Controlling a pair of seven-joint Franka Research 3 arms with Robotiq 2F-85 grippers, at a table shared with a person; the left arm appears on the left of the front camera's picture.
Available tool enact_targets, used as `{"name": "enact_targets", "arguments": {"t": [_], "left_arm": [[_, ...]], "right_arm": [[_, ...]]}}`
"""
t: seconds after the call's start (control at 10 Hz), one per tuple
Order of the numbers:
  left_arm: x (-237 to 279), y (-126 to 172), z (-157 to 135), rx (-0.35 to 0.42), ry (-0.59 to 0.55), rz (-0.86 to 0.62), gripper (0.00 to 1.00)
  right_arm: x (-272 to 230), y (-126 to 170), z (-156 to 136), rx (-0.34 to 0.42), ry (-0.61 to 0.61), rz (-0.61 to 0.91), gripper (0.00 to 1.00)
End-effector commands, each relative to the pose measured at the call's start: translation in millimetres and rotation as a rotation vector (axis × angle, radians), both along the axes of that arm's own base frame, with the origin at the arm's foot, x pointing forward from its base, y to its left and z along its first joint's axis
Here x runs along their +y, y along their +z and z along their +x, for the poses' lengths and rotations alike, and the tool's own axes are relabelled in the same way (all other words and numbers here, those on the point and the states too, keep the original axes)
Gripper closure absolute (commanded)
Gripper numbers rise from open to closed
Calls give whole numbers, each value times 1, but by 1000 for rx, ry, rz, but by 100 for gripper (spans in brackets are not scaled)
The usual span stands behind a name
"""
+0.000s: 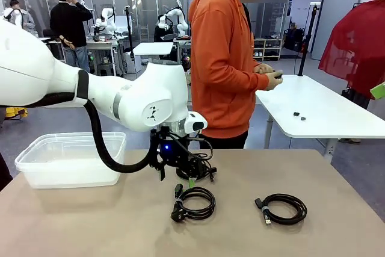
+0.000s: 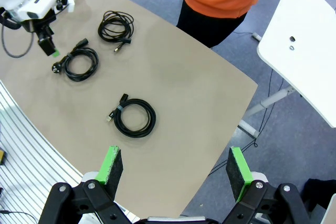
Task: Organize and store the cables.
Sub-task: Place the Power Cable into the Organizing box.
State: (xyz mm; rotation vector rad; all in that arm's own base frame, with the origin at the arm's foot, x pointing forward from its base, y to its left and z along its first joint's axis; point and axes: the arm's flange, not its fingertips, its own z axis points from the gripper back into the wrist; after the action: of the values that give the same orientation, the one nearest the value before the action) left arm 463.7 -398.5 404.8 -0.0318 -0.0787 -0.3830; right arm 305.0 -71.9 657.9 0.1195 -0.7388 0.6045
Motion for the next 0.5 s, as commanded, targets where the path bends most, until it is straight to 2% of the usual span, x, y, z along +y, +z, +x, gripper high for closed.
{"name": "enact_targets", "arguments": {"t": [0.0,0.2,0.4], "left_arm": [[-10,-28,2,-3,176,26,0],[-11,-51,2,63,355,3,0],[-17,-73,4,15,401,19,0]], "right_arm": [[-1,1,1,2,-3,3,0],[-1,1,1,2,-3,3,0],[-1,1,1,2,-3,3,0]]}}
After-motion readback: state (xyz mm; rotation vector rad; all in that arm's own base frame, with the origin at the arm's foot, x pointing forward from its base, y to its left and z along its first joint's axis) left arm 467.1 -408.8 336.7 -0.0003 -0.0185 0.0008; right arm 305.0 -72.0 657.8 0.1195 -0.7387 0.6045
